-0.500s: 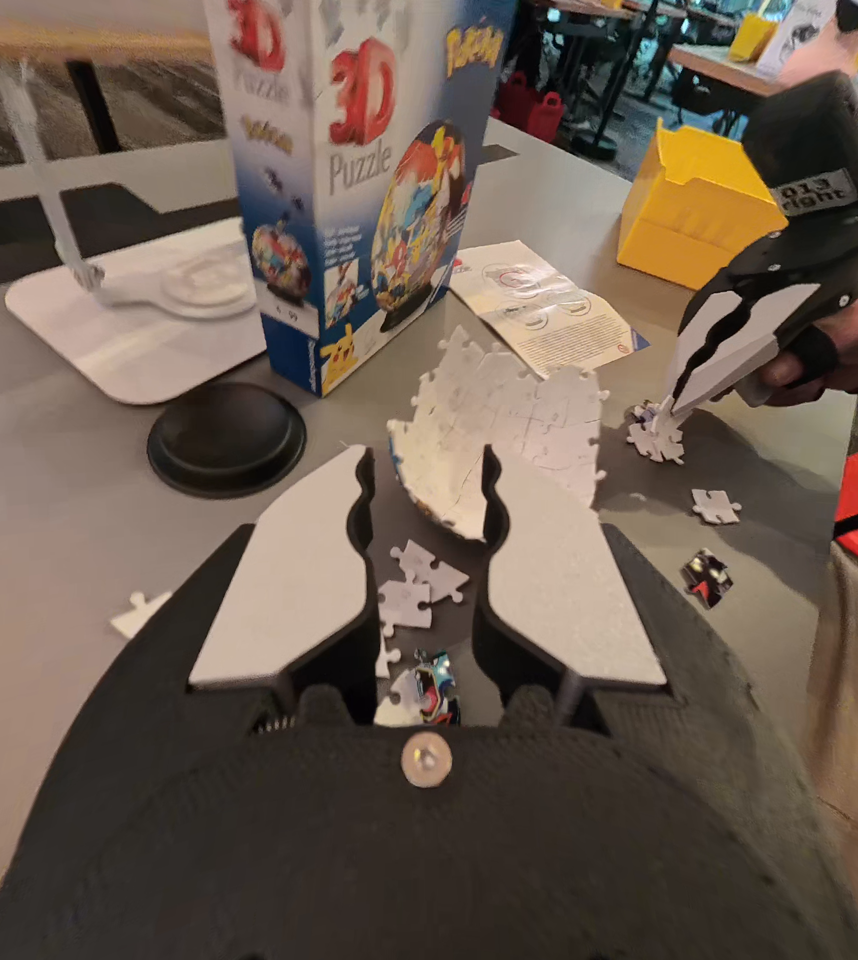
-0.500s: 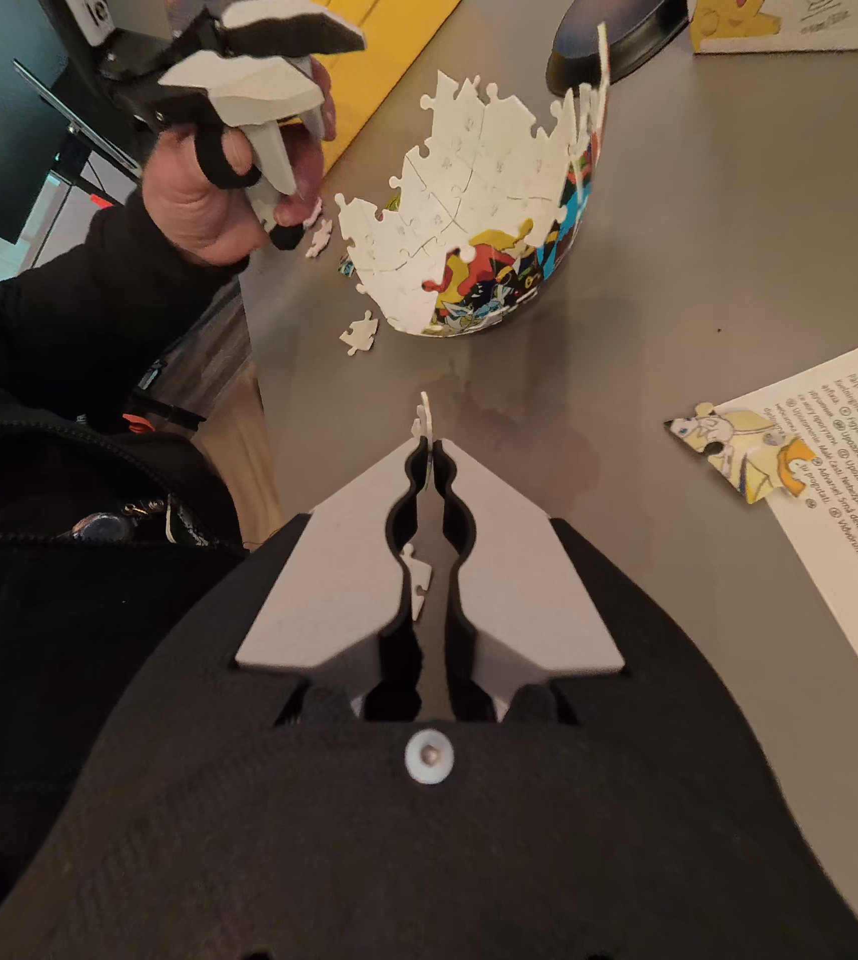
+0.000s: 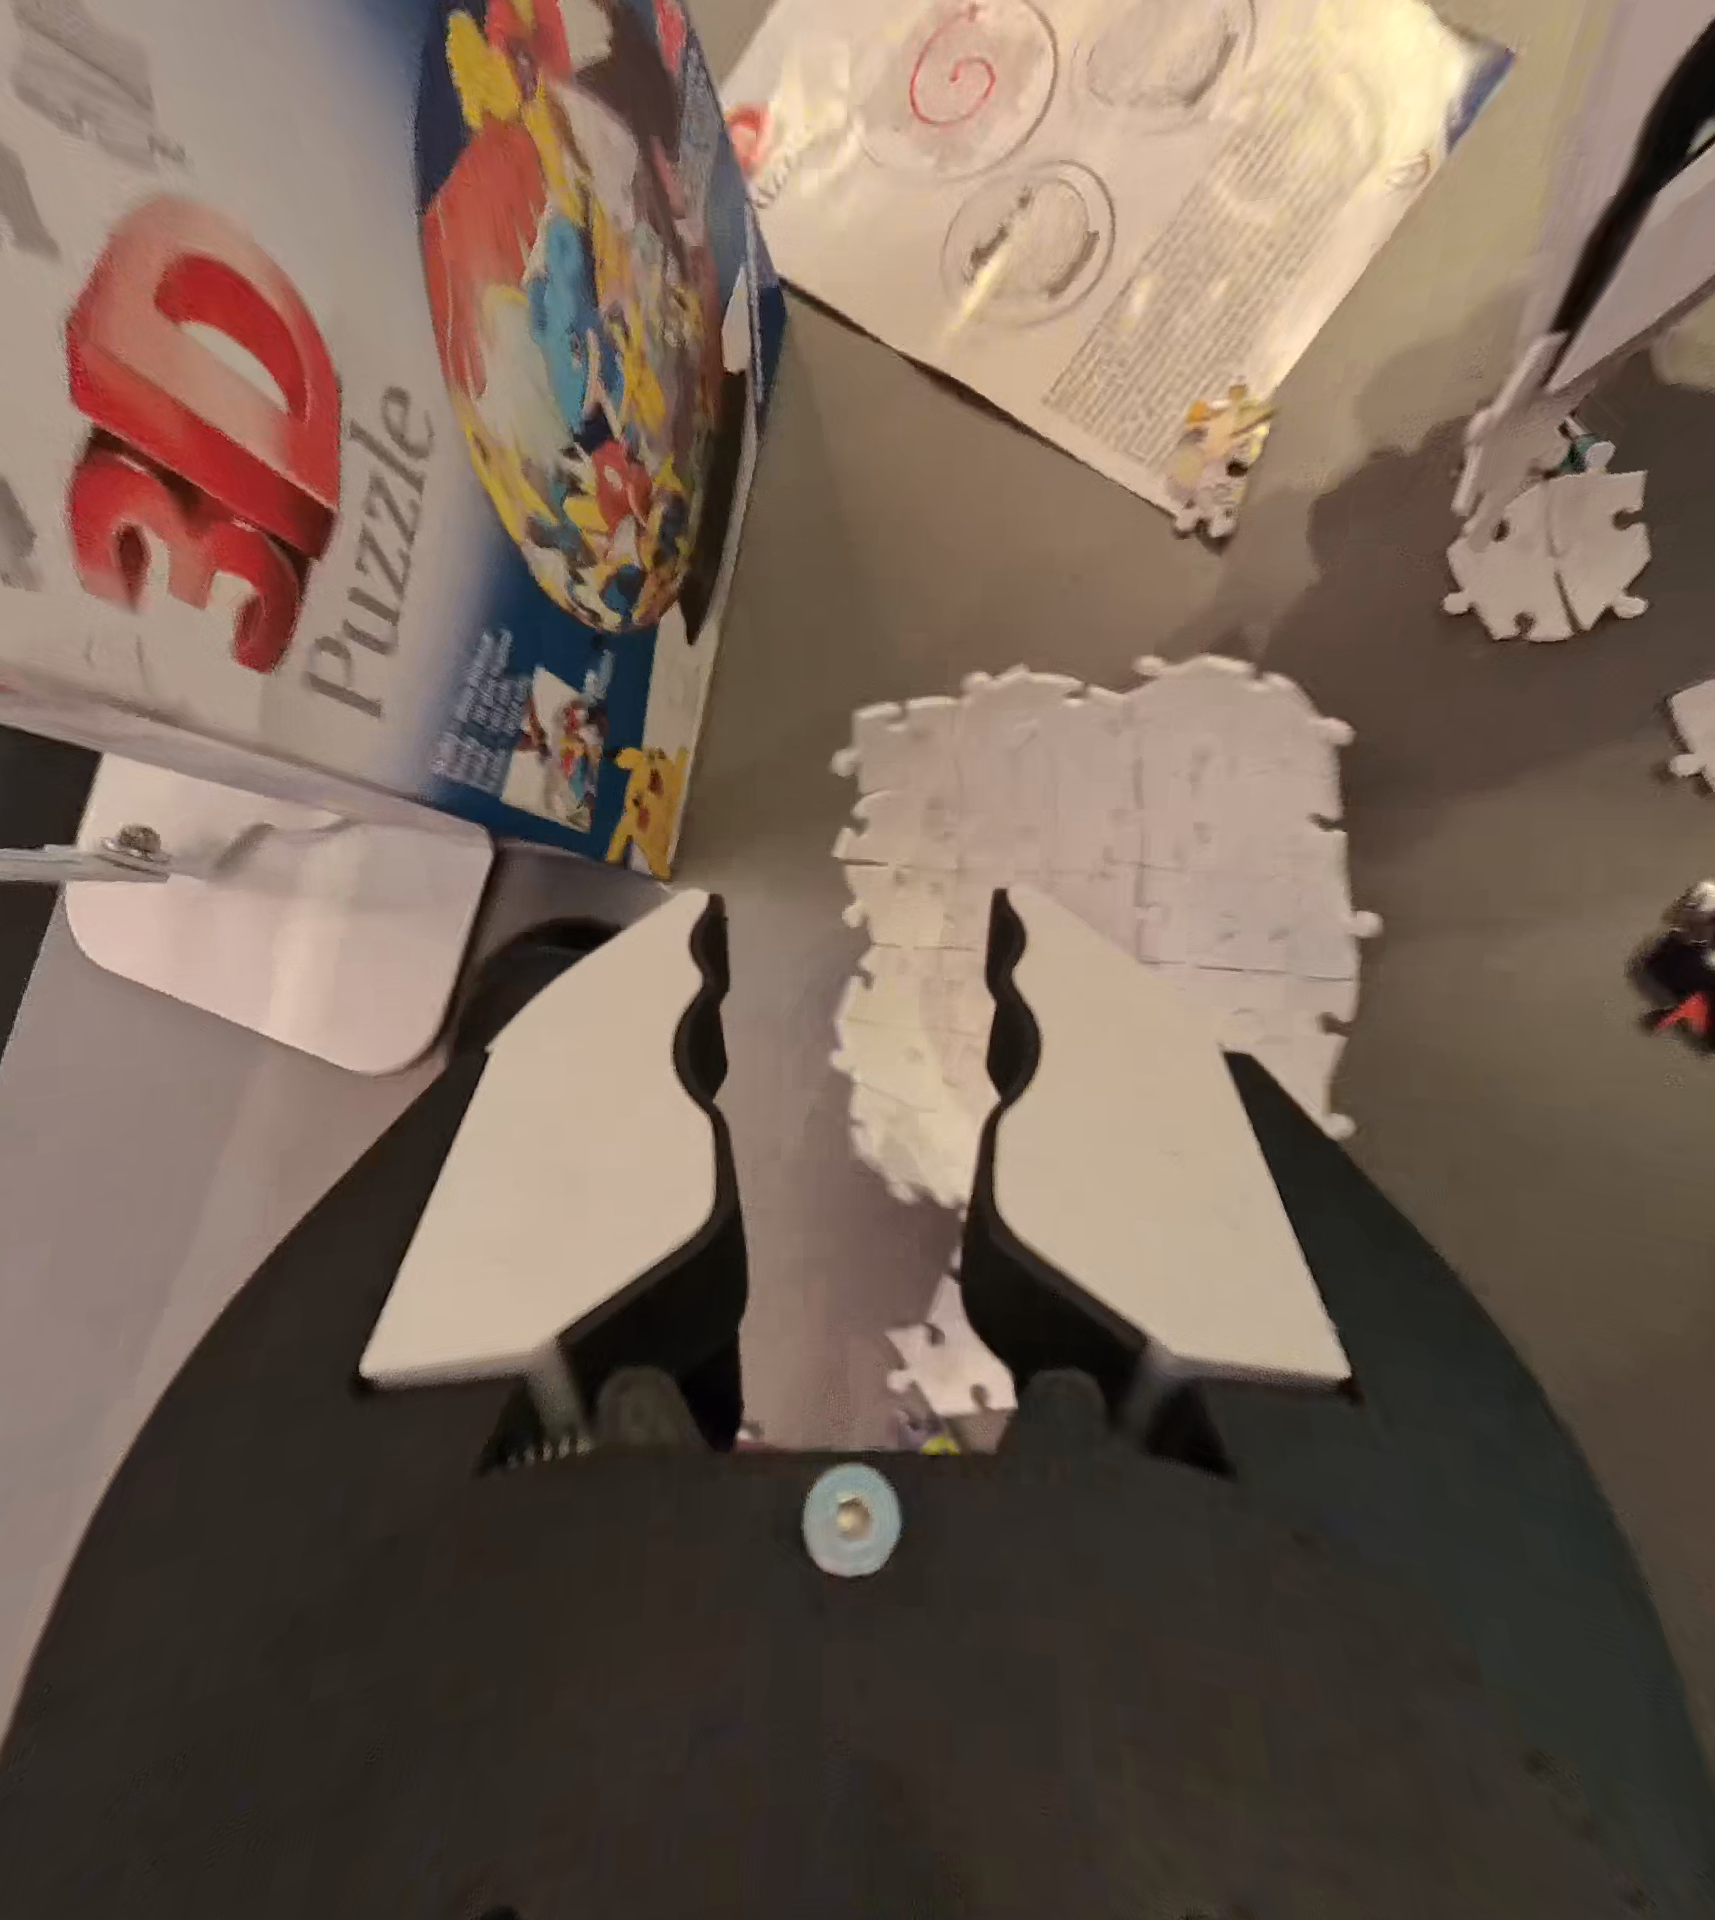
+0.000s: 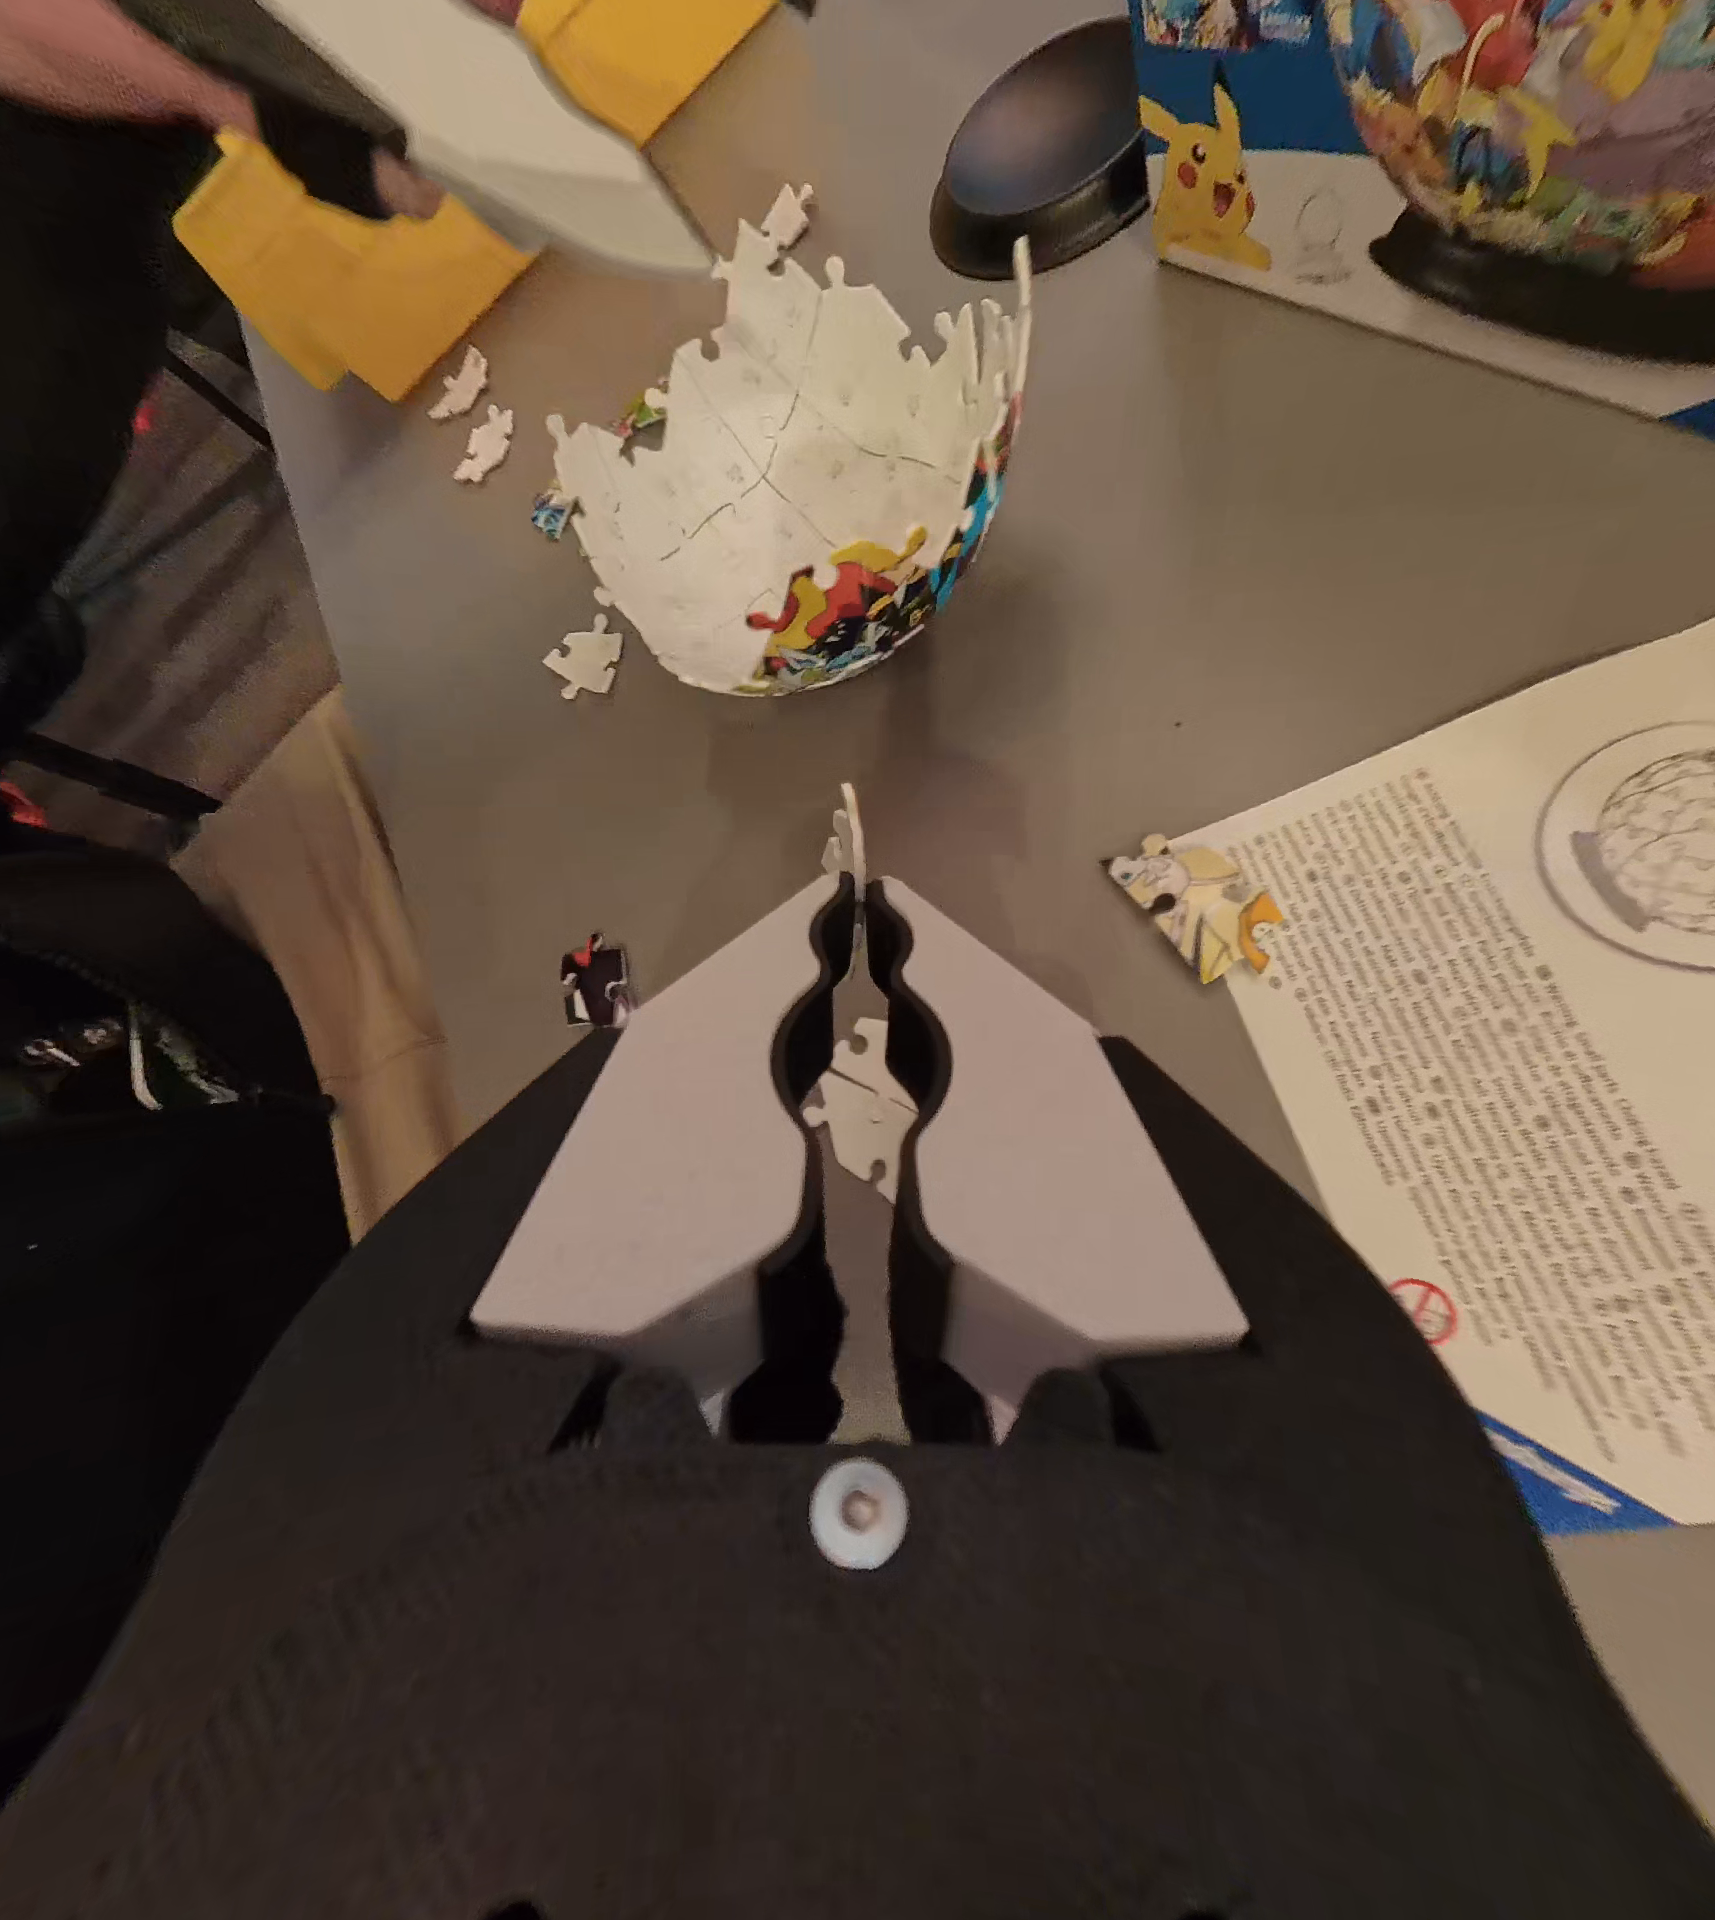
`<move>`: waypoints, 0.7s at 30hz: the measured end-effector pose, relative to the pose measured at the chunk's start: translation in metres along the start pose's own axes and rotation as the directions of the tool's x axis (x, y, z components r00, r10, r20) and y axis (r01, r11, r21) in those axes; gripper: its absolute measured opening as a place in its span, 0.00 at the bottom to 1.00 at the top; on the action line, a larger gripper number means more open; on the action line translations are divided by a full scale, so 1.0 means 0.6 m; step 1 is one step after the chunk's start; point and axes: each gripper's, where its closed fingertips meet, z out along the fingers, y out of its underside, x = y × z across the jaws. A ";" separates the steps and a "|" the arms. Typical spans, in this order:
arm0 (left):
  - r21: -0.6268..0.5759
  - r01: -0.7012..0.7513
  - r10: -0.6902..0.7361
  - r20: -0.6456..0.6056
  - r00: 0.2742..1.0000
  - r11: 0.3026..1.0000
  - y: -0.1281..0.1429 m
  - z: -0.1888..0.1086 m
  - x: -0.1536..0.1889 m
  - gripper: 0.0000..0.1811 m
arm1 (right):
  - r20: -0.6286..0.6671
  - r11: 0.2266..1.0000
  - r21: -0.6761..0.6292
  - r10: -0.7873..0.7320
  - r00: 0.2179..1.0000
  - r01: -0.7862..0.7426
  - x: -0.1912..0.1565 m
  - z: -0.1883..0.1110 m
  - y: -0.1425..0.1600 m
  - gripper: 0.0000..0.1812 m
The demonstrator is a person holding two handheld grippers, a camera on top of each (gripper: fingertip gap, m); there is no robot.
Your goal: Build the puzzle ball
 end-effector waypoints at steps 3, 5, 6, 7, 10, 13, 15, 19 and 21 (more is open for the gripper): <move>-0.035 -0.009 0.003 -0.154 0.988 0.999 0.009 0.017 -0.009 0.26 | -0.020 0.999 -0.014 -0.051 0.999 0.050 0.001 -0.005 -0.016 0.00; -0.119 -0.034 0.006 -0.233 0.972 0.992 0.029 0.037 -0.013 0.26 | -0.023 0.997 -0.022 -0.070 0.997 0.070 0.002 -0.004 -0.024 0.00; -0.138 -0.053 0.014 -0.269 0.963 0.989 0.034 0.048 -0.011 0.25 | -0.021 0.997 -0.024 -0.076 0.997 0.076 0.002 -0.003 -0.027 0.00; -0.161 -0.076 0.025 -0.296 0.955 0.984 0.039 0.057 -0.007 0.25 | -0.019 0.997 -0.026 -0.080 0.997 0.079 0.003 -0.001 -0.030 0.00; -0.234 -0.154 0.065 -0.348 0.935 0.960 0.051 0.083 0.003 0.25 | -0.018 0.995 -0.032 -0.090 0.996 0.090 0.007 0.003 -0.035 0.00; -0.260 -0.165 0.040 -0.426 0.904 0.952 0.056 0.113 0.020 0.25 | -0.009 0.995 -0.033 -0.095 0.995 0.095 0.008 0.006 -0.036 0.00; -0.296 -0.189 0.037 -0.451 0.892 0.936 0.067 0.127 0.024 0.24 | -0.009 0.995 -0.034 -0.093 0.996 0.093 0.010 0.007 -0.033 0.00; -0.256 -0.192 0.029 -0.529 0.848 0.947 0.057 0.139 0.042 0.16 | -0.004 0.996 -0.028 -0.084 0.996 0.083 0.014 0.005 -0.030 0.00; -0.243 -0.204 0.034 -0.562 0.827 0.948 0.055 0.136 0.046 0.08 | -0.001 0.996 -0.026 -0.083 0.997 0.083 0.014 0.005 -0.031 0.00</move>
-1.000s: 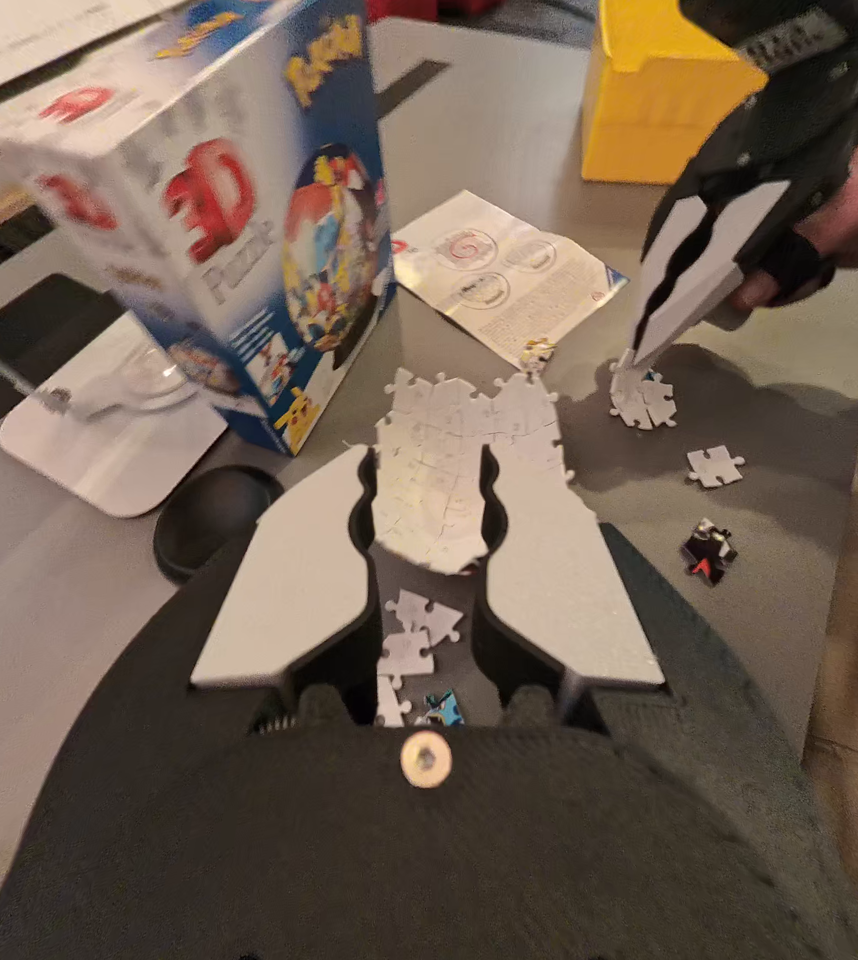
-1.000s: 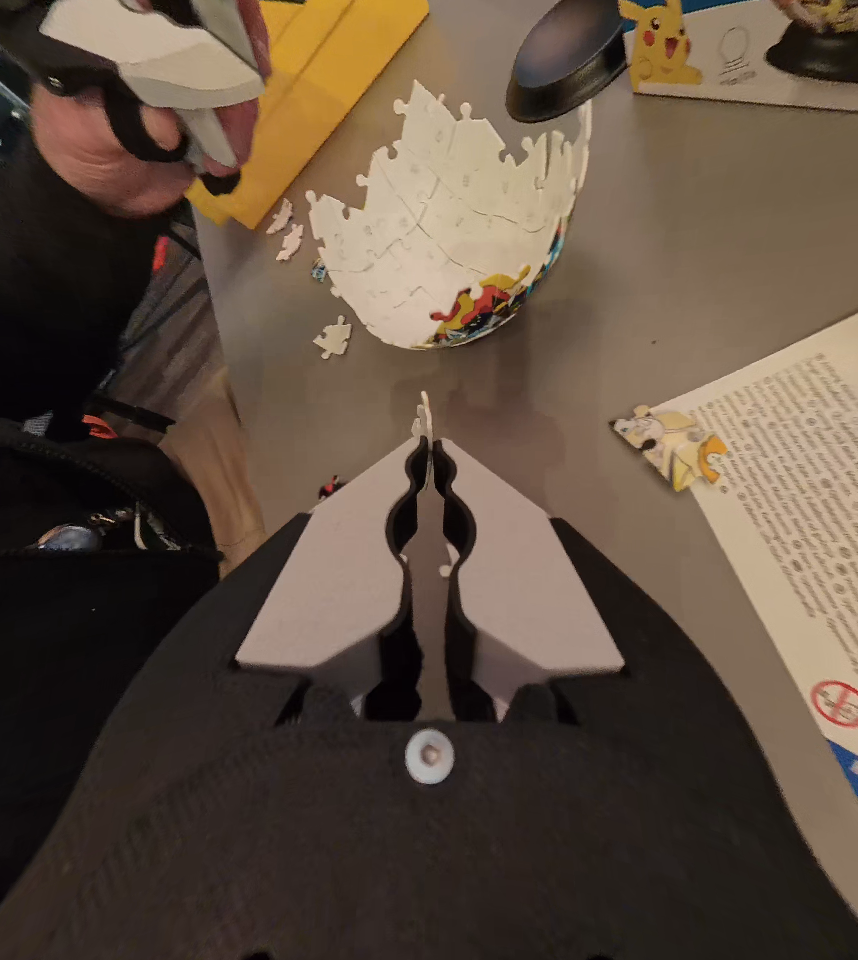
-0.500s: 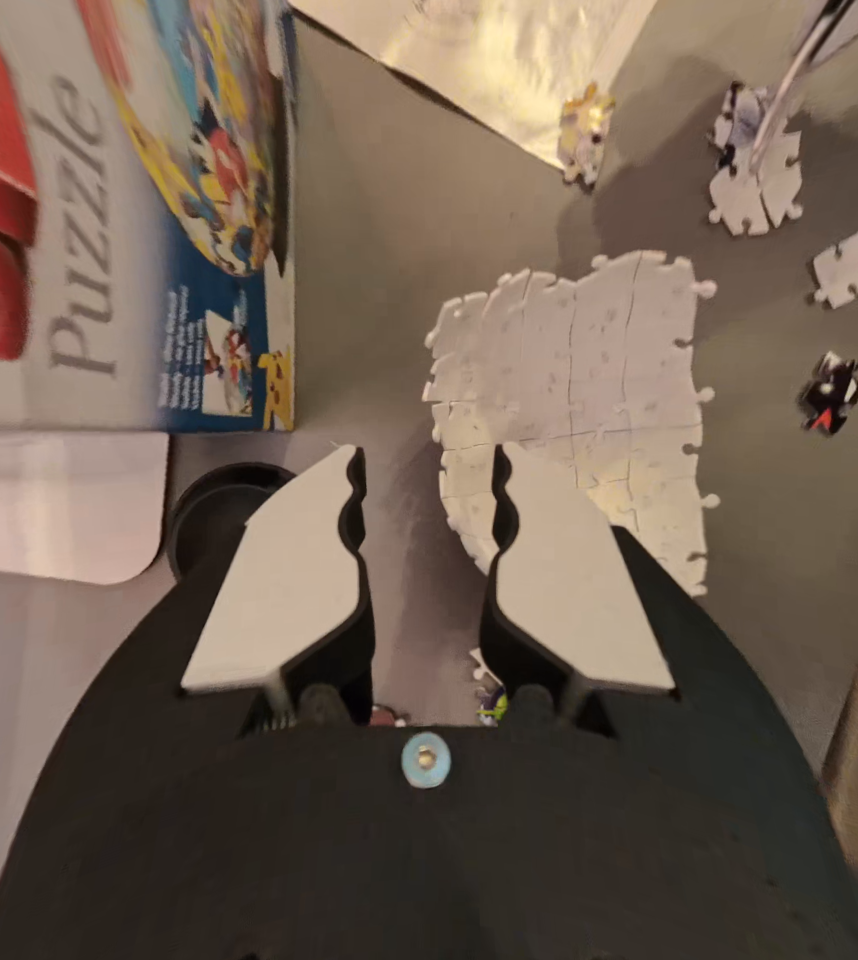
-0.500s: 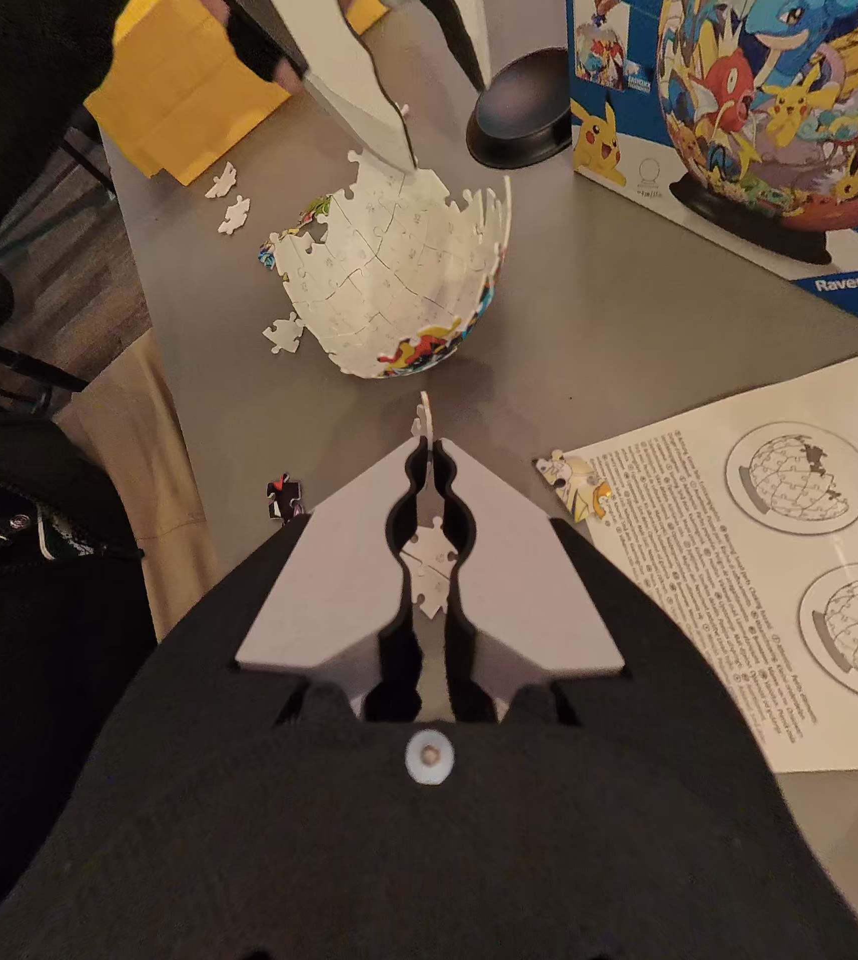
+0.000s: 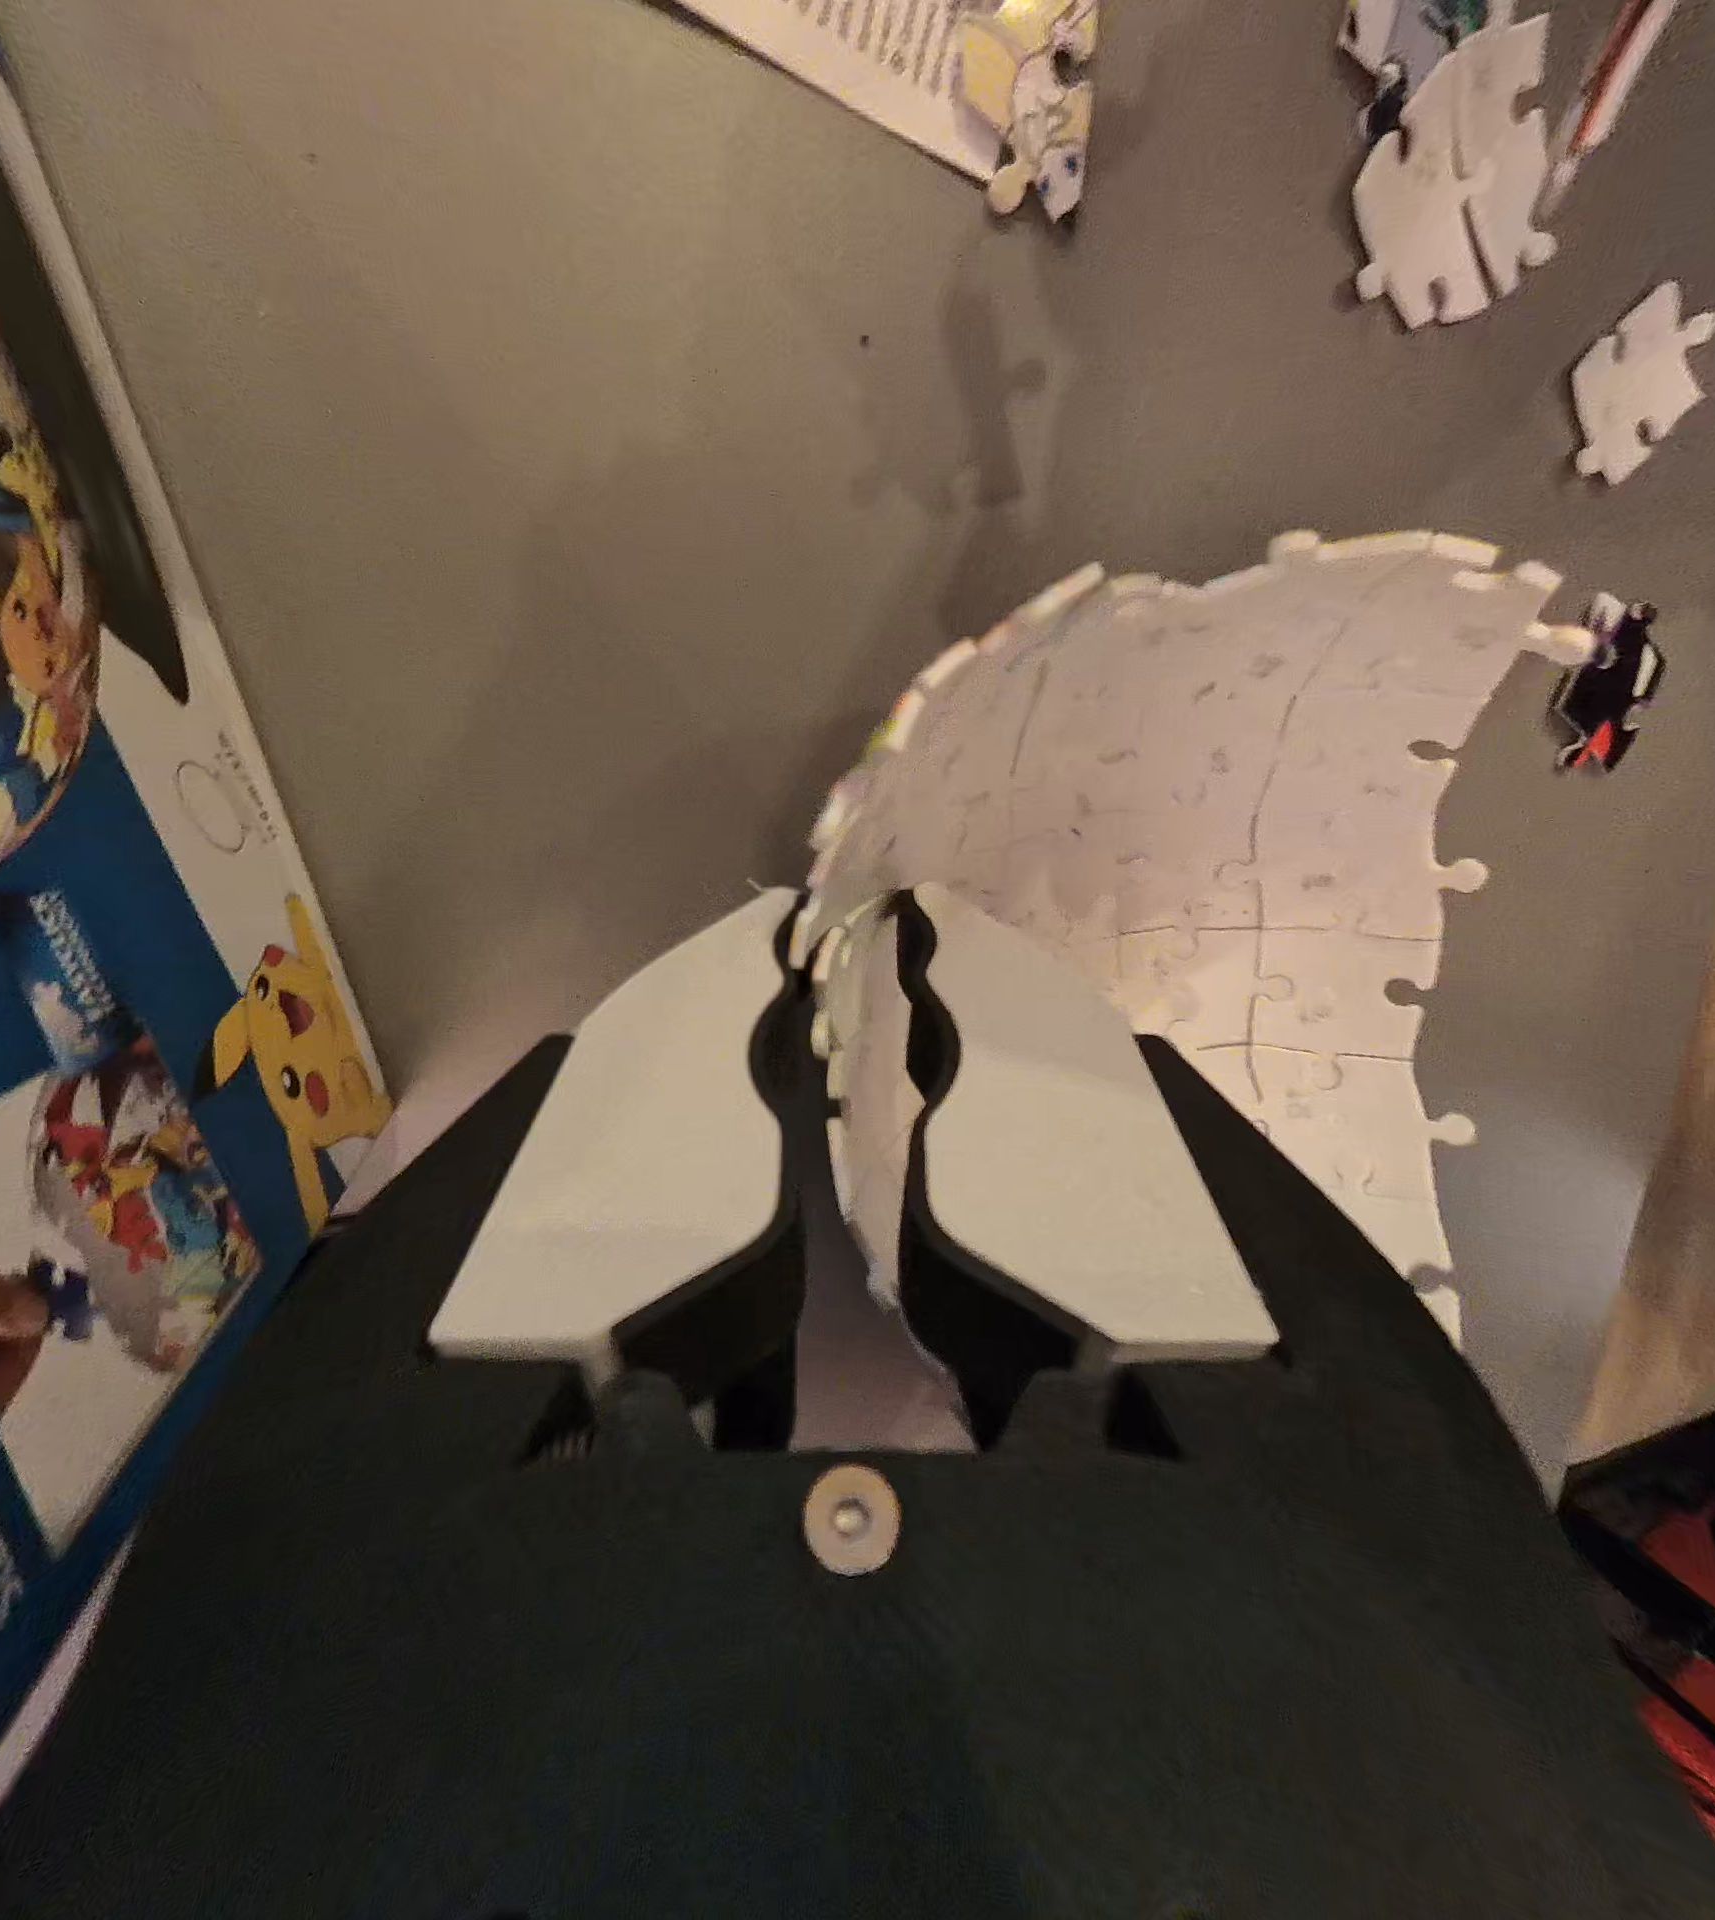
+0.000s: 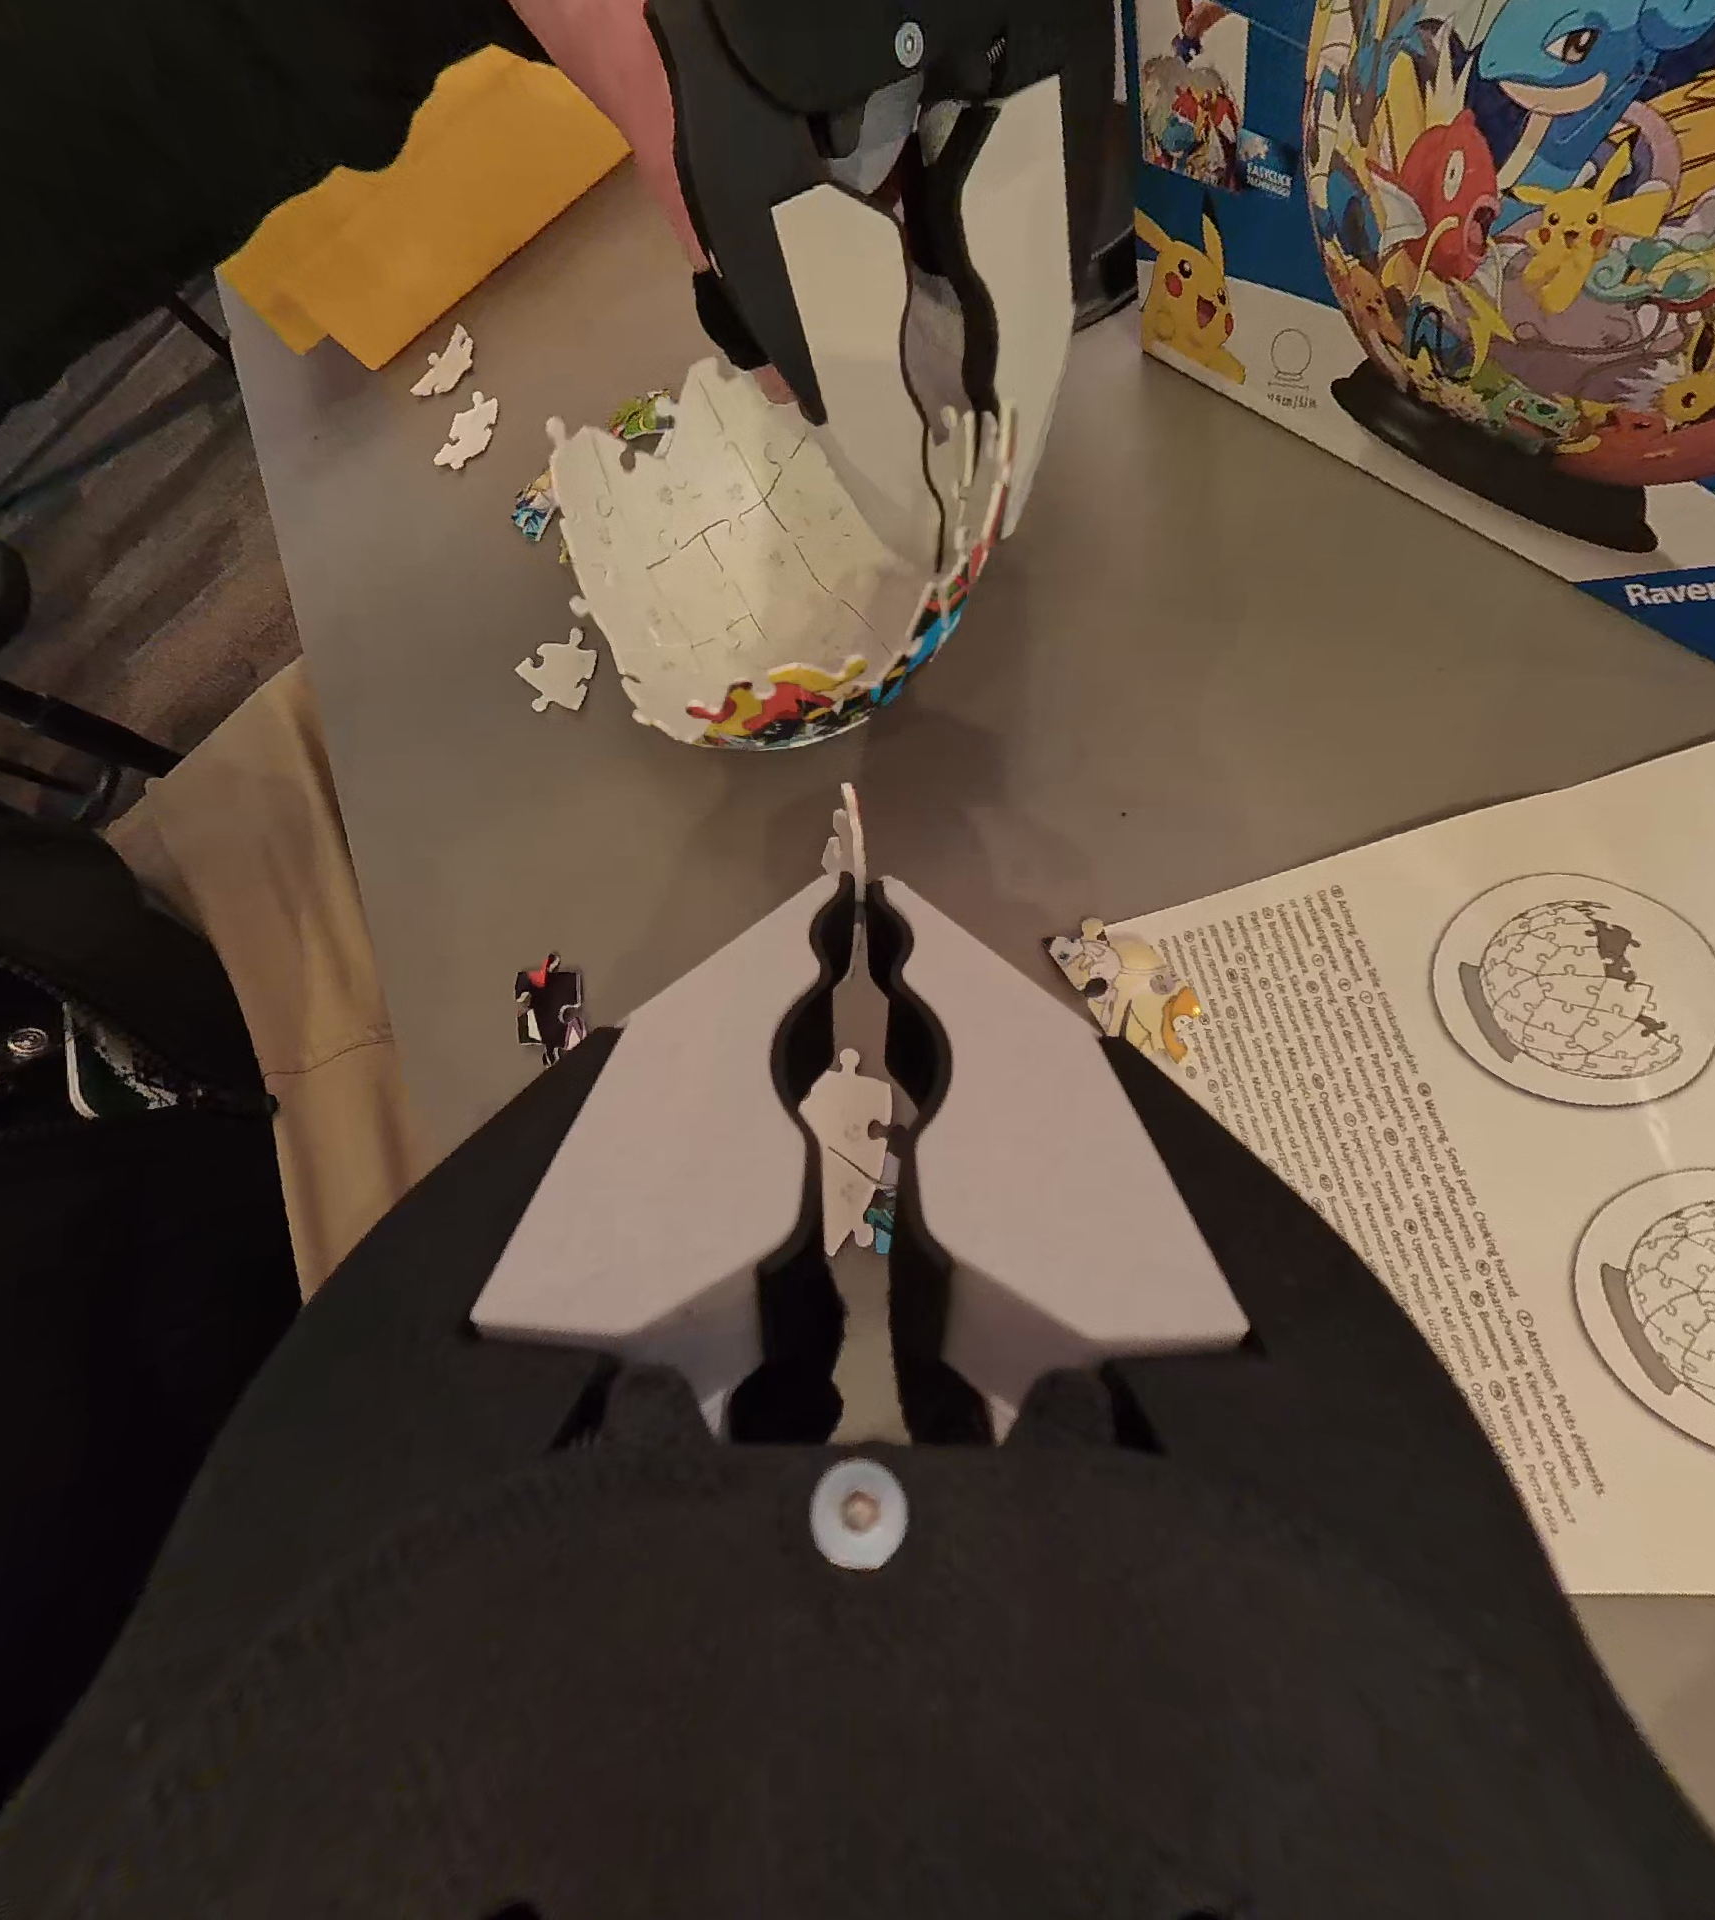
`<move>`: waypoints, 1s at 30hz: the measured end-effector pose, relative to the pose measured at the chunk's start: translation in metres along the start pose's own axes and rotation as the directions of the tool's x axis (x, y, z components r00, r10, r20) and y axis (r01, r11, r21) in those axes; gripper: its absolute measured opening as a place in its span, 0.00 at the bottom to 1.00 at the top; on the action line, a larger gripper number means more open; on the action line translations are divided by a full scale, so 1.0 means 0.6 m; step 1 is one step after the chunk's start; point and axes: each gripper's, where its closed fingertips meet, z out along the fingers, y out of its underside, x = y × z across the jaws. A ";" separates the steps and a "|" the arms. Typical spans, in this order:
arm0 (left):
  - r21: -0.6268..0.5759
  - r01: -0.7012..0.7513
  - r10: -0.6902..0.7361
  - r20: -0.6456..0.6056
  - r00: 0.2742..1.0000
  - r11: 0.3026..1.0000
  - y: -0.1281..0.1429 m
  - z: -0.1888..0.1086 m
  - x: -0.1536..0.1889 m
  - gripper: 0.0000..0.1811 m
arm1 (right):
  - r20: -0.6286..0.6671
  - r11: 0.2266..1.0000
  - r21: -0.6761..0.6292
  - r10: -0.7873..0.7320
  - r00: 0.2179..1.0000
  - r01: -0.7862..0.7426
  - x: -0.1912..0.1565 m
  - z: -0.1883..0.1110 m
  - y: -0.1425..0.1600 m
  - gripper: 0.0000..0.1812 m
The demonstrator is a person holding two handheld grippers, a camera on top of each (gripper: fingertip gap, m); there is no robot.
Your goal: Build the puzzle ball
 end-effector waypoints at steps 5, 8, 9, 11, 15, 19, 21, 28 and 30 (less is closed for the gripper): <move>0.029 -0.018 0.020 -0.058 0.998 0.999 -0.009 -0.008 0.011 0.04 | 0.011 1.000 -0.003 0.000 1.000 0.000 -0.001 0.003 0.003 0.00; 0.082 -0.013 0.018 -0.061 0.998 0.997 -0.020 -0.016 0.011 0.02 | 0.013 1.000 -0.004 0.002 1.000 -0.002 0.000 0.003 0.005 0.00; 0.085 -0.006 0.012 -0.067 0.998 0.996 -0.020 -0.017 0.011 0.02 | 0.013 1.000 -0.004 0.002 1.000 -0.002 0.000 0.003 0.005 0.00; 0.079 -0.016 0.021 -0.058 0.998 0.997 -0.016 -0.017 0.008 0.02 | 0.014 1.000 -0.004 0.001 1.000 -0.001 0.000 0.004 0.005 0.00; 0.102 0.003 0.004 -0.073 0.997 0.995 -0.017 -0.020 0.009 0.02 | 0.014 1.000 -0.007 0.001 1.000 0.000 -0.002 0.004 0.005 0.00; 0.140 -0.014 0.028 -0.100 0.995 0.990 -0.019 -0.026 0.019 0.04 | 0.013 1.000 -0.009 0.000 1.000 0.000 -0.003 0.004 0.004 0.00; 0.133 -0.023 0.037 -0.104 0.994 0.991 -0.015 -0.025 0.020 0.07 | 0.014 1.000 -0.010 0.000 1.000 0.000 -0.003 0.004 0.005 0.00; 0.212 -0.040 0.063 -0.102 0.993 0.977 -0.020 -0.036 0.018 0.03 | 0.024 1.000 -0.005 0.007 1.000 -0.007 -0.003 0.004 0.005 0.00; 0.223 -0.049 0.071 -0.092 0.993 0.974 -0.021 -0.036 0.016 0.02 | 0.025 1.000 -0.004 0.009 1.000 -0.009 -0.003 0.004 0.005 0.00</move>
